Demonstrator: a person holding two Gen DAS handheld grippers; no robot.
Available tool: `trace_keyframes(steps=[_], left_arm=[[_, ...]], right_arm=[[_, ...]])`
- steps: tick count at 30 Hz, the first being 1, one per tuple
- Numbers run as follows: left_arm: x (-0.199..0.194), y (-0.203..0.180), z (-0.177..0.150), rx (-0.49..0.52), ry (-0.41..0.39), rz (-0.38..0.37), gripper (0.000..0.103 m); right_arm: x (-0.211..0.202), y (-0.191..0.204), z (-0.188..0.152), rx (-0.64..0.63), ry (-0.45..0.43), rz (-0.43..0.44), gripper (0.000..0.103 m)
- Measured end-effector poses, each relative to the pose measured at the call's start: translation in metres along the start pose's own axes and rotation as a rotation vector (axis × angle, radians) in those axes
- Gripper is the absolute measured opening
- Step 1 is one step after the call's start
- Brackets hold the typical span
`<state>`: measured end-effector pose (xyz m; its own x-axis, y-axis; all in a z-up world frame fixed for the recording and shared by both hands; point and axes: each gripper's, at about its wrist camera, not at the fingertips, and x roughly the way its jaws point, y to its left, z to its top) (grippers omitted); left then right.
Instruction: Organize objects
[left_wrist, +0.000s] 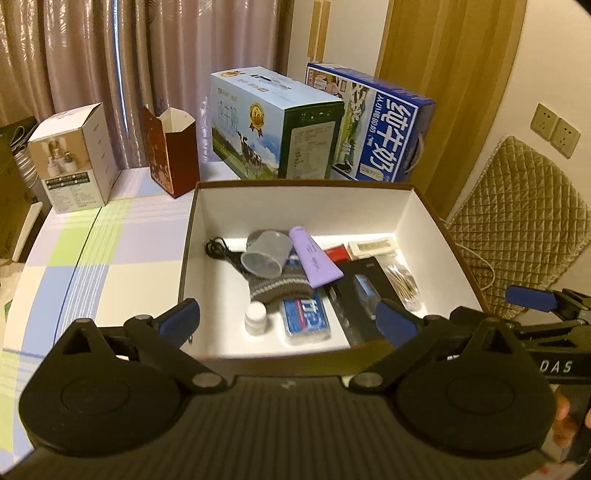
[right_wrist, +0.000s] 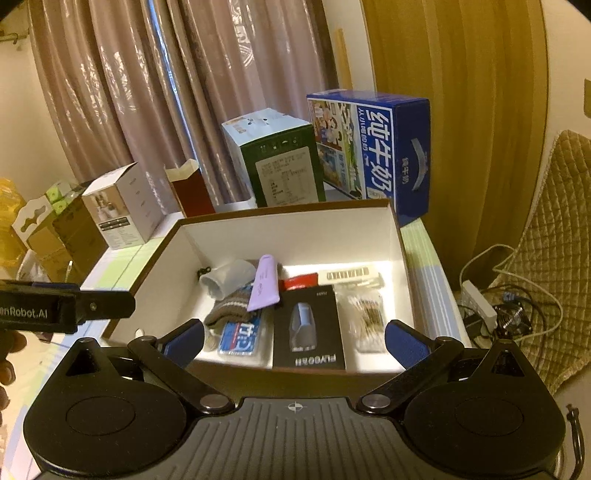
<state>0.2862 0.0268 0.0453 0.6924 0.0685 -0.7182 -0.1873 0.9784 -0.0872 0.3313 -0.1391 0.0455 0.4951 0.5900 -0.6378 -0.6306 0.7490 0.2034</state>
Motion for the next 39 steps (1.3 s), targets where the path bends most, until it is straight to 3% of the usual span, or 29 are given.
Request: trace_keyframes(steps=[16,28,39], left_arm=[[-0.082,-0.014,-0.068,-0.027,-0.031,0.085,0.102],[-0.12,-0.034,-0.104,-0.007,-0.031,0.082,0.102],[-0.145,-0.034,-0.122,0.02,0.001,0.034,0.102]], right_arm=[[-0.071,0.002,-0.036,-0.018,0.009,0.066,0.101],[-0.111,0.004,-0.067,-0.013,0.039,0.085,0.101],[-0.138,0.021,-0.097,-0.004,0.068,0.056,0.101]])
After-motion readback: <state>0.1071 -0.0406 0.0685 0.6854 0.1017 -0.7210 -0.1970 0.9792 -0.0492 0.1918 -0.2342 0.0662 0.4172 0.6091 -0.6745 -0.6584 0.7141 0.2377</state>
